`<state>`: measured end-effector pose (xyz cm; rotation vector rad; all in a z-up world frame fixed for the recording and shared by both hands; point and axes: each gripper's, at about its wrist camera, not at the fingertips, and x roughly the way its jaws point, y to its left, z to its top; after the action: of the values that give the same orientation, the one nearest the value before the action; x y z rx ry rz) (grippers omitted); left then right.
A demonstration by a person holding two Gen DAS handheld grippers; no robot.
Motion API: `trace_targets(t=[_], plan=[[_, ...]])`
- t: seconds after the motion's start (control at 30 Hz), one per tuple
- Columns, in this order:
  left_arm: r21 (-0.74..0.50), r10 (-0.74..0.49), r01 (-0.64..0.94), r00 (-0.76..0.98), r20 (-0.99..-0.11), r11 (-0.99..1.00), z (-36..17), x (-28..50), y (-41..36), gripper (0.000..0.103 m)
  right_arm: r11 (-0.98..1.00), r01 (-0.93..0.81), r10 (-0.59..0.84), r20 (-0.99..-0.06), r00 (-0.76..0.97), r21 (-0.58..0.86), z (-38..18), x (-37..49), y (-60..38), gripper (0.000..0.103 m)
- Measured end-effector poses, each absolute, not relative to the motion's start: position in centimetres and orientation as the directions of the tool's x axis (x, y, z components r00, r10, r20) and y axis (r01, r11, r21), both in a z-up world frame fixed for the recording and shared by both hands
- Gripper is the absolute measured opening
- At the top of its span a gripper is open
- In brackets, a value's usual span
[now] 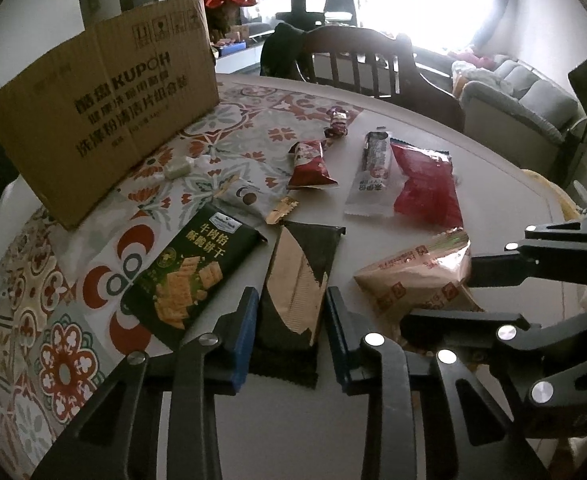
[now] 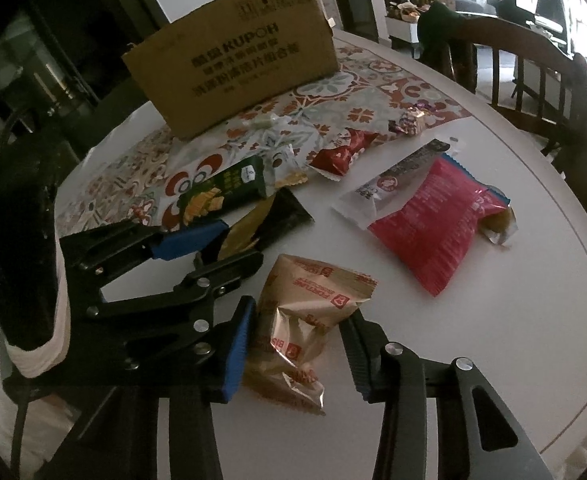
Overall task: Organize snacks
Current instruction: 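Grasp the gold foil bag with the right tool while the left tool grasps the dark wafer packet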
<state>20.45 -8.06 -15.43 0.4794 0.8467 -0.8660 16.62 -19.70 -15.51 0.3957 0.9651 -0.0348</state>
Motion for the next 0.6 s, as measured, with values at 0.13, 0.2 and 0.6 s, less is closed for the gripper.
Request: trace_targets(t=[0.13, 0.2, 0.6], plan=[[0.030, -0.459, 0.800, 0.374, -0.806, 0.599, -15.1, 20.2, -7.7, 0.033, 0.932, 0.197, 0.137, -0.800, 0.584, 0.303, -15.3, 16.4, -19.8, 0.041], [0.035, -0.449, 0.778, 0.399, -0.800, 0.628, -14.5, 20.0, -7.2, 0.033, 0.932, 0.197, 0.137, -0.798, 0.587, 0.306, -15.2, 16.3, -20.0, 0.040], [0.038, -0.397, 0.645, 0.514, -0.760, 0.763, -10.6, 17.4, -4.9, 0.033, 0.935, 0.156, 0.147, -0.750, 0.645, 0.318, -13.6, 15.0, -20.4, 0.039]])
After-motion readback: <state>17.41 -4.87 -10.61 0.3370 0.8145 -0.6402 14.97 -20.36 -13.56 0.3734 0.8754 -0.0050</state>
